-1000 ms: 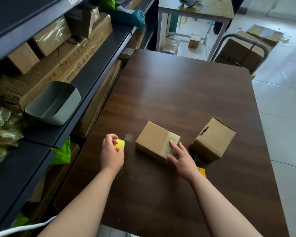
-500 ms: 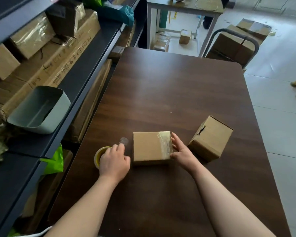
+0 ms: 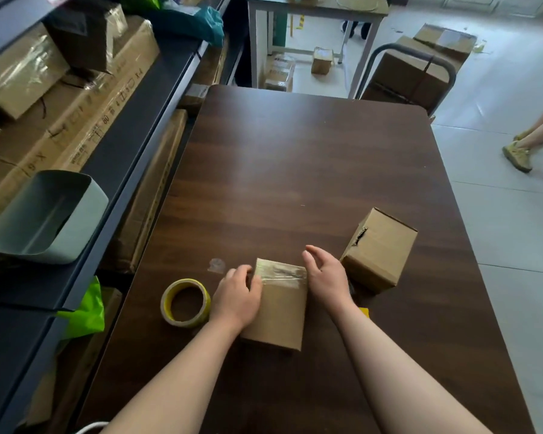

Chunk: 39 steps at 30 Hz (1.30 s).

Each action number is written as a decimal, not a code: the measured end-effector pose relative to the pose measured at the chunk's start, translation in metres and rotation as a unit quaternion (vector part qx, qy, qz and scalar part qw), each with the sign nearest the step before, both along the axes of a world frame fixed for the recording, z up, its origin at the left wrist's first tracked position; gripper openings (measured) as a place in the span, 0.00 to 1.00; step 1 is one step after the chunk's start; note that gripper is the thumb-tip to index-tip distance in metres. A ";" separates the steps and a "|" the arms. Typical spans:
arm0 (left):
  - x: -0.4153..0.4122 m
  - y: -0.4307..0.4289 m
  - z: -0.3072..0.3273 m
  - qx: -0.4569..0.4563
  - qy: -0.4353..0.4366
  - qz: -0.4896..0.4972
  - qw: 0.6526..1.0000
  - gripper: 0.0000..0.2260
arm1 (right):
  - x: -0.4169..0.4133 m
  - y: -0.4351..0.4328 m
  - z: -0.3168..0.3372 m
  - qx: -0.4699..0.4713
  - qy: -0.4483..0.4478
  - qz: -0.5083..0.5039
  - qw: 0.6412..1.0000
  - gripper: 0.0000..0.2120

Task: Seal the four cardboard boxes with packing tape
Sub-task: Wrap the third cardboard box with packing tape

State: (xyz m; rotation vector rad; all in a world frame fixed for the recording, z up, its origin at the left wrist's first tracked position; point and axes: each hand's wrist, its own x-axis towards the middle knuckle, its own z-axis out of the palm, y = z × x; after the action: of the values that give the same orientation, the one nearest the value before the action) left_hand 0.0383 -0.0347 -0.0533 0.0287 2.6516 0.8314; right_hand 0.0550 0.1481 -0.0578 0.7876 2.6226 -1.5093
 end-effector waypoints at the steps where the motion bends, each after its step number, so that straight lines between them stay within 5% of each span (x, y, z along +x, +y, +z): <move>1: -0.006 0.006 -0.002 0.029 -0.002 0.032 0.999 0.17 | -0.004 -0.006 -0.001 0.025 0.009 -0.008 1.000 0.18; 8: -0.034 0.040 -0.021 0.031 -0.054 0.078 0.995 0.22 | -0.043 -0.053 -0.016 0.283 -0.077 0.100 0.951 0.21; 12: -0.037 0.040 -0.029 0.011 -0.037 0.059 0.998 0.24 | -0.045 -0.054 -0.020 0.308 -0.108 0.135 0.936 0.23; 19: -0.031 0.033 -0.034 0.052 -0.024 0.047 0.997 0.22 | -0.027 -0.029 -0.015 0.205 -0.152 0.094 0.962 0.27; 23: -0.030 0.034 -0.034 0.078 -0.029 0.061 0.995 0.22 | -0.025 -0.024 -0.024 -0.036 -0.047 0.015 0.998 0.19; 26: -0.029 0.033 -0.034 0.082 -0.030 0.060 0.994 0.24 | -0.019 -0.018 -0.039 -0.223 0.020 -0.080 0.971 0.10; 29: -0.028 0.031 -0.034 0.063 -0.018 0.051 0.997 0.25 | -0.014 -0.017 -0.046 -0.308 -0.005 -0.105 0.946 0.13; 34: -0.029 0.026 -0.030 0.104 -0.032 0.102 0.989 0.25 | -0.011 -0.017 -0.037 -0.337 -0.026 -0.155 0.928 0.22; 39: -0.013 0.012 -0.030 0.187 -0.093 0.207 0.956 0.24 | 0.006 -0.021 -0.036 -0.243 -0.024 -0.089 0.966 0.19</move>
State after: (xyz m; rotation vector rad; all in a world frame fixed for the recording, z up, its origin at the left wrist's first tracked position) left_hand 0.0253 -0.0232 -0.0831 -0.4983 2.3171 1.3846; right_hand 0.0613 0.1272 -0.0943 1.0007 2.0468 -2.0294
